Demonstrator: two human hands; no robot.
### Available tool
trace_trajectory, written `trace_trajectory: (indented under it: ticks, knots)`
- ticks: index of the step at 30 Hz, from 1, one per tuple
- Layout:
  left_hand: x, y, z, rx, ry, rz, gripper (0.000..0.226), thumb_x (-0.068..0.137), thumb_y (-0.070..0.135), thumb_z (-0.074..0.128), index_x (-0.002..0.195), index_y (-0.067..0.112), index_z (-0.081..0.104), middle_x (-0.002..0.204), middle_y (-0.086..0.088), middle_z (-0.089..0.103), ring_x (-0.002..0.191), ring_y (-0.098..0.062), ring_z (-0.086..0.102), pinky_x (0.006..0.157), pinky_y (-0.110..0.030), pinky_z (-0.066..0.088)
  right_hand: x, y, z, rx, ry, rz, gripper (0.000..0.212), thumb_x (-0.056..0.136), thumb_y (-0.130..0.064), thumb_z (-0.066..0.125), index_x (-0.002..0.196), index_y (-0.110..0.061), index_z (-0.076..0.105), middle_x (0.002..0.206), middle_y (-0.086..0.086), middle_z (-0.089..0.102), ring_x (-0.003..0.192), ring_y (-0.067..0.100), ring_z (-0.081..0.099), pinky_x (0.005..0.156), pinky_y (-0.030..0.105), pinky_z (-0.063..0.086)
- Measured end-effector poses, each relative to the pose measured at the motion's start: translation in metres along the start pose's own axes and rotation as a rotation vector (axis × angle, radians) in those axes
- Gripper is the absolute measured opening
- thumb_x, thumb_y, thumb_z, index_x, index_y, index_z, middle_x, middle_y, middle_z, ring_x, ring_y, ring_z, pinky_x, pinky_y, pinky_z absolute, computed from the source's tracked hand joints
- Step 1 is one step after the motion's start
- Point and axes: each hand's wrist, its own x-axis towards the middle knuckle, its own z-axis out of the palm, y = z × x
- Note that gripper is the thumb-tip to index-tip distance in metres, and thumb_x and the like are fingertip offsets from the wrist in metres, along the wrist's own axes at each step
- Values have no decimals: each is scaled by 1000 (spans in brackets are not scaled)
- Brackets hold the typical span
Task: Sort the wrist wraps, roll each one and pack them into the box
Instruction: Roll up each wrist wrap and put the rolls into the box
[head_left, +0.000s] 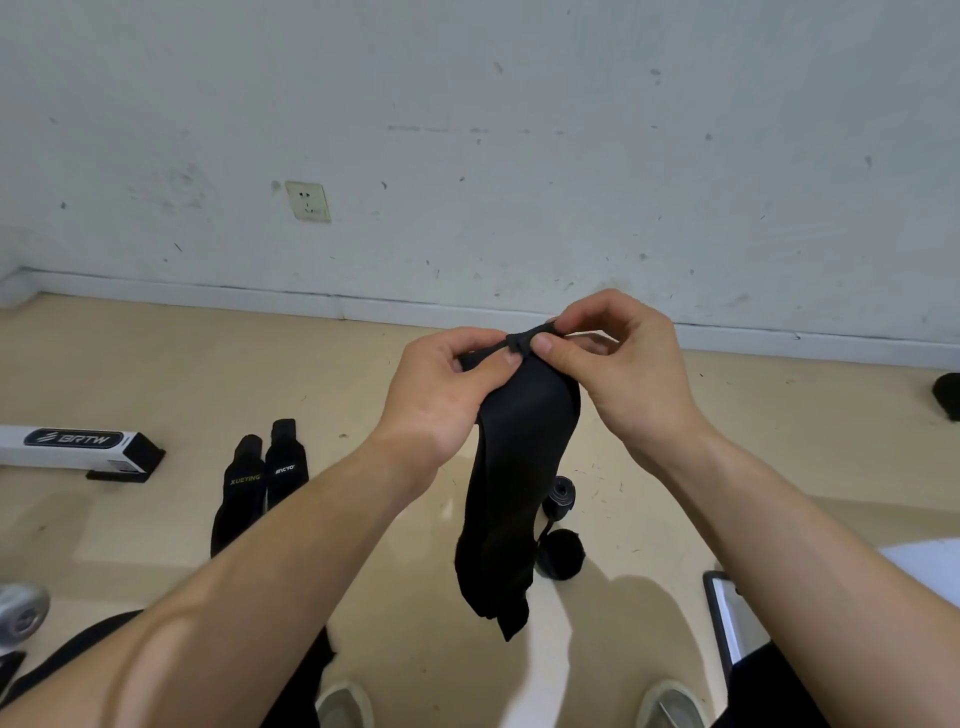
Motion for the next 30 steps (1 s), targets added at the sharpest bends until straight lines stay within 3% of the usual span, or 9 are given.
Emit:
trace_trajectory:
  ticks: [4, 8, 11, 15, 18, 21, 25, 28, 30]
  knots:
    - [0, 6, 1, -80, -49, -61, 21, 103, 12, 58, 101, 16, 79, 93, 1, 79, 87, -14, 72, 68, -21, 56, 1, 0, -3, 1, 17, 26, 31, 79, -5, 85, 98, -17, 63, 93, -2, 66, 71, 6, 66, 71, 17, 53]
    - [-1, 2, 4, 9, -22, 27, 15, 98, 29, 69, 97, 20, 80, 94, 8, 80, 95, -9, 74, 84, -23, 55, 3, 0, -6, 5, -45, 48, 29, 77, -4, 86, 96, -14, 67, 92, -3, 68, 78, 7, 66, 74, 17, 53]
    - [1, 0, 4, 73, 24, 92, 7, 96, 21, 72, 92, 25, 77, 89, 14, 78, 88, 1, 71, 77, -12, 50, 5, 3, -9, 21, -118, 109, 22, 82, -8, 83, 97, -17, 69, 96, 6, 68, 85, 14, 67, 80, 27, 56]
    - [3, 3, 1, 120, 50, 74, 7, 94, 25, 76, 95, 29, 70, 91, 3, 77, 83, -10, 72, 71, -20, 51, 5, 2, -11, 57, -246, 166, 9, 98, -14, 66, 106, -15, 62, 92, 11, 64, 81, 17, 66, 70, 32, 56]
    - [3, 5, -2, 167, 45, 62, 11, 93, 26, 77, 95, 28, 66, 86, -2, 74, 74, -13, 68, 64, -23, 49, 6, 1, -16, 65, -299, 177, 12, 100, -11, 61, 112, -13, 62, 85, 8, 64, 81, 21, 66, 77, 39, 59]
    - [1, 6, -2, 177, 40, 80, 14, 92, 22, 78, 89, 27, 66, 81, -4, 72, 70, -14, 66, 62, -24, 49, 6, 2, -18, 92, -341, 172, 11, 99, -6, 62, 105, -14, 66, 92, 11, 65, 87, 24, 67, 82, 39, 60]
    - [2, 8, -6, 85, -5, 77, 18, 88, 15, 82, 81, 24, 68, 80, -15, 74, 72, -21, 68, 72, -36, 54, 6, 1, -17, 246, -334, 198, 17, 96, 5, 61, 96, -11, 67, 93, 12, 64, 88, 25, 65, 82, 33, 57]
    - [4, 10, -9, 14, -61, 57, 17, 82, 8, 84, 79, 18, 71, 77, -7, 74, 75, -23, 69, 81, -38, 55, 6, -1, -15, 308, -303, 236, 24, 93, 12, 55, 88, -9, 65, 93, 15, 65, 87, 26, 64, 82, 33, 57]
    - [5, 11, -9, 32, -54, 66, 16, 80, 6, 86, 79, 16, 73, 77, 0, 74, 76, -15, 69, 79, -29, 55, 5, -1, -14, 324, -282, 258, 27, 92, 15, 53, 85, -8, 65, 95, 18, 65, 88, 27, 64, 82, 34, 56]
